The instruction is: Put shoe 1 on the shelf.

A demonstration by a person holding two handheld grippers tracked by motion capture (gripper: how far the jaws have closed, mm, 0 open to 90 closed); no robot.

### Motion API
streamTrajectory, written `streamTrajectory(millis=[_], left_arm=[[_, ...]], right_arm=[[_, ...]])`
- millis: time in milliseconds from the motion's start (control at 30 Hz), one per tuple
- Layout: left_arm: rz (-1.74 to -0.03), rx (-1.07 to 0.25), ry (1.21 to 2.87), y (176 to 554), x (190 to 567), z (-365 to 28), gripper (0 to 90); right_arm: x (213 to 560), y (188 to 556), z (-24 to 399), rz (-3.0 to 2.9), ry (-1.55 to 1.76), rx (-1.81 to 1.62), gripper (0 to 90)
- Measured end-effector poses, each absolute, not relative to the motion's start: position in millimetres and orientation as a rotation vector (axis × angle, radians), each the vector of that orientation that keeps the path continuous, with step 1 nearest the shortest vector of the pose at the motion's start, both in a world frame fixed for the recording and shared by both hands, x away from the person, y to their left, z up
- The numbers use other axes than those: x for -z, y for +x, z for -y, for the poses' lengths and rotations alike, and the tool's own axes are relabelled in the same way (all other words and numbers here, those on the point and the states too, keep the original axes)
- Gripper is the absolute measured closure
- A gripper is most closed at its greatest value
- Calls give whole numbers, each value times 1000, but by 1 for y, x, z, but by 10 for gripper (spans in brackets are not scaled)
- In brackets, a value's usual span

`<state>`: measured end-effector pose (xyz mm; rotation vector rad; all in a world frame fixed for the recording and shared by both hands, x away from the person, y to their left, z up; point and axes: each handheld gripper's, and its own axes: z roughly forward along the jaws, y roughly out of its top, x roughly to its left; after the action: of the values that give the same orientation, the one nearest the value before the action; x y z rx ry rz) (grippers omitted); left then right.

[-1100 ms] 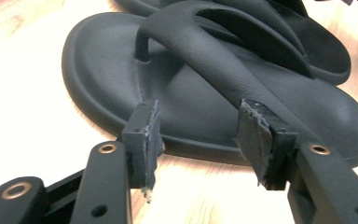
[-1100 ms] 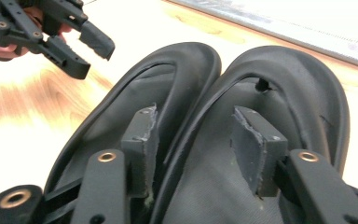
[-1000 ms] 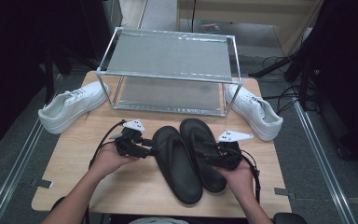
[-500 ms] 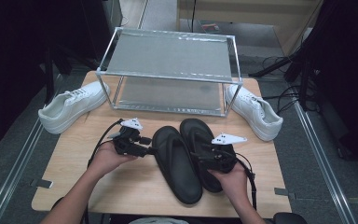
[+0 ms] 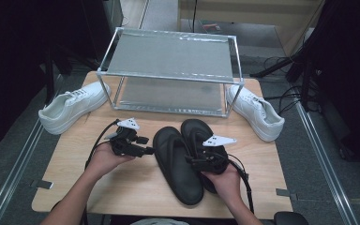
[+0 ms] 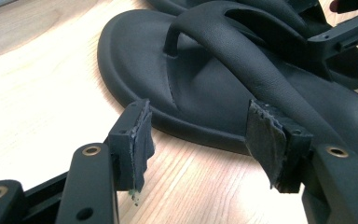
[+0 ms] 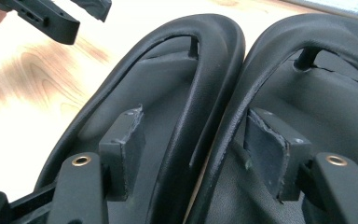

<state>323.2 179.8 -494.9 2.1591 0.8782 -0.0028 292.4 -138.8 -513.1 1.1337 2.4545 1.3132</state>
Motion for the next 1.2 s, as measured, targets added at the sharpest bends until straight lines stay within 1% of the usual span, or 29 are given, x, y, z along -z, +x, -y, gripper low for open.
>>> streamTrajectory(millis=[233, 333, 433, 533, 833, 900, 1033, 1067, 1167, 1200], left_arm=[[-886, -2, 2155, 322, 496, -184, 405], [-892, -10, 2145, 321, 495, -187, 403], [-897, -7, 2141, 320, 495, -189, 403], [-901, -11, 2139, 319, 495, -191, 403], [-908, -16, 2133, 318, 495, -193, 403], [-911, -16, 2130, 318, 496, -193, 402], [-912, -15, 2127, 319, 496, -194, 402], [-911, -14, 2124, 319, 496, -194, 402], [-911, -15, 2124, 319, 495, -195, 402], [-914, -15, 2123, 319, 496, -195, 401]], right_arm=[[518, 295, 131, -2435, 1151, -1283, 406], [521, 297, 126, -2421, 1160, -1247, 452], [524, 298, 123, -2427, 1163, -1228, 463], [524, 295, 120, -2400, 1141, -1188, 507], [524, 294, 118, -2394, 1141, -1162, 566], [523, 294, 118, -2392, 1145, -1155, 610], [522, 294, 118, -2408, 1141, -1148, 644], [521, 295, 120, -2404, 1156, -1133, 675], [520, 297, 123, -2402, 1169, -1131, 700], [519, 299, 126, -2403, 1189, -1130, 726]])
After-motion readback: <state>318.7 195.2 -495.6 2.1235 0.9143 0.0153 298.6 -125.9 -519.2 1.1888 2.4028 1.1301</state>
